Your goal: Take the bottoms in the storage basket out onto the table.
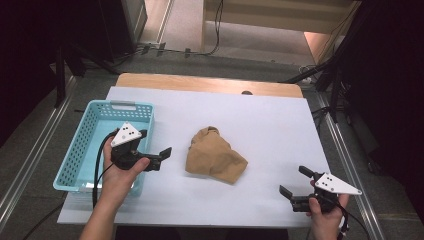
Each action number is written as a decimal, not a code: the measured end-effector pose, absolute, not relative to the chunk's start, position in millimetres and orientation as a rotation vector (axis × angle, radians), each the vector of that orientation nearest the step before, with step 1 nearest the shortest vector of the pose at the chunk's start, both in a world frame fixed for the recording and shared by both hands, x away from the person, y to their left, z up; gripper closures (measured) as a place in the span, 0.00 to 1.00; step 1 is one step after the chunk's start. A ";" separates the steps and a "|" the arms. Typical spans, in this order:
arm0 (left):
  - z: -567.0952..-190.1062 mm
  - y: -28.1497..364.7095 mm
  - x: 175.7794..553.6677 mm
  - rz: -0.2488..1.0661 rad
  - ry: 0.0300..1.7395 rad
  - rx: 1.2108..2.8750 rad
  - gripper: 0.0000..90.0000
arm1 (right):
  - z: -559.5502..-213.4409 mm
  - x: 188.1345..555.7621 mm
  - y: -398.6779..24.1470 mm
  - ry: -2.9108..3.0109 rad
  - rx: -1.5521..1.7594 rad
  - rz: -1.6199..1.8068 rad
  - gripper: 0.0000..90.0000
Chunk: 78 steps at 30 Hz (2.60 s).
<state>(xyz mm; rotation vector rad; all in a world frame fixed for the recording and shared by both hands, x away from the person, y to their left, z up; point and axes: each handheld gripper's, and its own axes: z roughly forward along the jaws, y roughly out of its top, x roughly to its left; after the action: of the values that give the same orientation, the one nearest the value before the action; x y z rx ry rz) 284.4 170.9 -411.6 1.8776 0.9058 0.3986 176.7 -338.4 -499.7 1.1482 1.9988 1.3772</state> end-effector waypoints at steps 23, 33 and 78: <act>-419.6 204.5 260.9 0.438 0.962 1.842 0.00 | -499.9 176.4 -337.8 1.994 1.152 1.360 0.00; -420.8 214.7 252.2 0.447 0.977 1.837 0.00 | -499.6 176.2 -337.5 1.995 1.147 1.361 0.00; -445.9 266.2 223.9 0.562 1.045 1.741 0.00 | -498.1 174.9 -341.5 1.977 1.159 1.362 0.00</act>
<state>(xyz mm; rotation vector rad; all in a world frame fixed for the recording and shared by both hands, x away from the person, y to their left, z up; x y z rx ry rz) 223.9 266.2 -445.9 1.7407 1.0445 0.5616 174.9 -341.5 -498.1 1.1588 1.9773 1.3620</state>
